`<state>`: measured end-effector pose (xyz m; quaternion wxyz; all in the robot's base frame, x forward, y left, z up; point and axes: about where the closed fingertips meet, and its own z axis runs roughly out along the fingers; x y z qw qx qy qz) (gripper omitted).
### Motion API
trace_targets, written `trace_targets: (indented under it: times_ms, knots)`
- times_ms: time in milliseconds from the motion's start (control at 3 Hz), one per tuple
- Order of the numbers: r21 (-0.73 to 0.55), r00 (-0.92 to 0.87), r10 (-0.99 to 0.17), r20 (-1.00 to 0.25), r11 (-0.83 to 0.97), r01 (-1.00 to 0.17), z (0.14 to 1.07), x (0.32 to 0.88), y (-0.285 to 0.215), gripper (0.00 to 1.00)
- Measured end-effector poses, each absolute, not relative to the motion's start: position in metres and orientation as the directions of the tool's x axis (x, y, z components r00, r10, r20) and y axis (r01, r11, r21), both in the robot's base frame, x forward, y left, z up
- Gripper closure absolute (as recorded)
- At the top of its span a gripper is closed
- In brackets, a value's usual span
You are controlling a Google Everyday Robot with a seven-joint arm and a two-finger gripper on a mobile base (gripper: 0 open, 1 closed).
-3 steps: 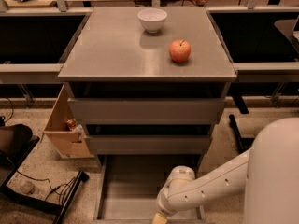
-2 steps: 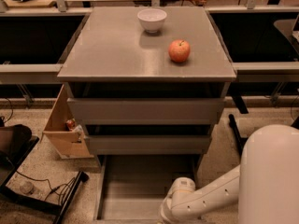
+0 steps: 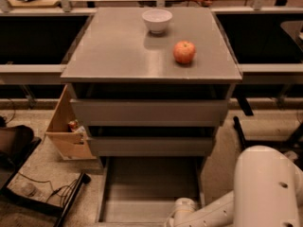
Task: Close bottom drawer
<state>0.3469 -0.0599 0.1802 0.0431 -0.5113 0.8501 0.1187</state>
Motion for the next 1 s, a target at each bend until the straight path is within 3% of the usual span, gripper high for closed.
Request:
trace_targets:
  times_ms: [333, 667, 1000]
  knots:
    - [0.158, -0.474, -0.859, -0.195, 0.449, -0.879, 0.1868, 0.3478, -0.0597, 0.72]
    - [0.158, -0.474, -0.859, -0.195, 0.449, -0.879, 0.1883, 0.3481, -0.0598, 0.62]
    - [0.158, -0.474, -0.859, -0.195, 0.449, -0.879, 0.1888, 0.3491, -0.0602, 0.39]
